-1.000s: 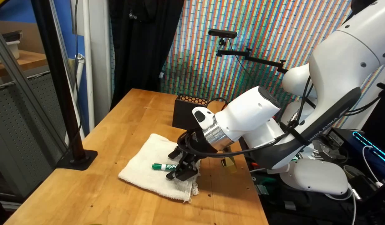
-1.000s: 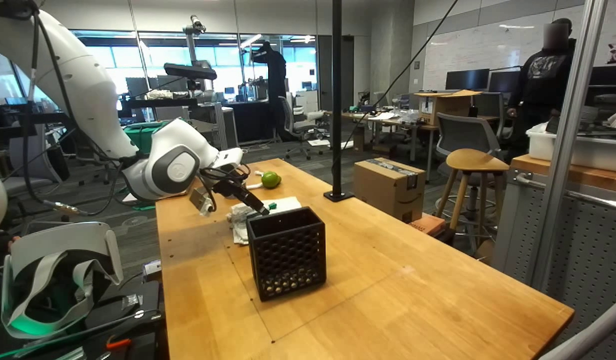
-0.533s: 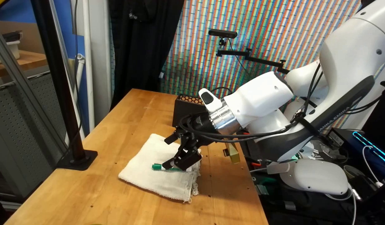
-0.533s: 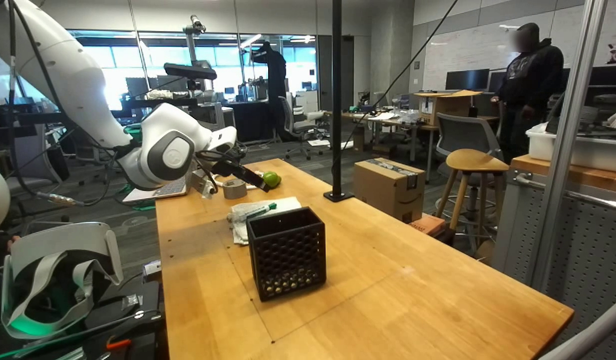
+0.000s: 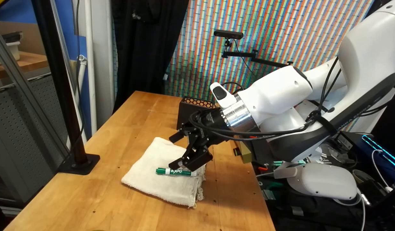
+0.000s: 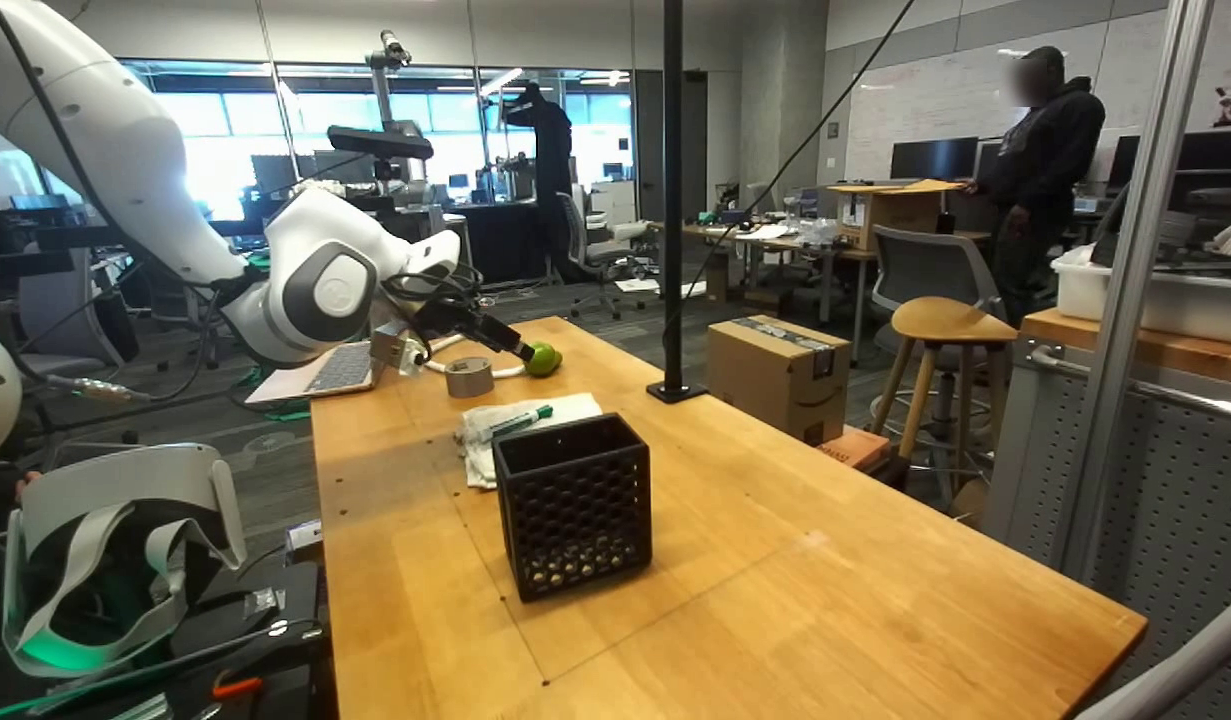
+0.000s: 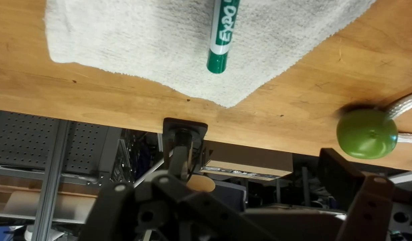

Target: Put the marker on the cloth, fold the cloth and put it in the box

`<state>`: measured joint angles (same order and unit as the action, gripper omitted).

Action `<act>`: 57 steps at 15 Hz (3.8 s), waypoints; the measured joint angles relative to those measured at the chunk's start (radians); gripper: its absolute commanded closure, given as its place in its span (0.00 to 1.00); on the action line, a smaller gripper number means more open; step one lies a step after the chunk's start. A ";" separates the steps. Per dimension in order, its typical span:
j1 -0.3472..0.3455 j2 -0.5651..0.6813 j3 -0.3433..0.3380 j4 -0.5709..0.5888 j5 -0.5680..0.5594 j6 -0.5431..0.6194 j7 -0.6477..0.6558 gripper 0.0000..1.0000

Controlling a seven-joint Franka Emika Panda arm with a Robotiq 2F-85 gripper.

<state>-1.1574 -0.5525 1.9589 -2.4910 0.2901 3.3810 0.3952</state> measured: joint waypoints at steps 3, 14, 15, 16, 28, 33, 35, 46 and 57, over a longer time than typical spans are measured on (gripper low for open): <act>0.034 0.023 -0.020 -0.017 -0.008 0.005 0.000 0.00; 0.232 0.104 0.098 -0.159 -0.035 0.040 0.001 0.00; 0.230 0.104 0.108 -0.157 -0.047 0.042 0.001 0.00; 0.227 0.104 0.116 -0.153 -0.058 0.044 0.000 0.00; 0.080 0.101 0.181 -0.083 -0.164 0.040 -0.003 0.00; 0.080 0.085 0.204 -0.093 -0.164 0.036 -0.001 0.00; 0.080 0.057 0.211 -0.089 -0.158 0.037 0.004 0.00; 0.030 -0.101 0.208 -0.001 -0.103 0.038 0.023 0.00; -0.088 -0.199 0.197 0.110 -0.080 -0.136 0.021 0.00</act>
<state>-1.2453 -0.7513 2.1563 -2.3806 0.2101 3.2454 0.4160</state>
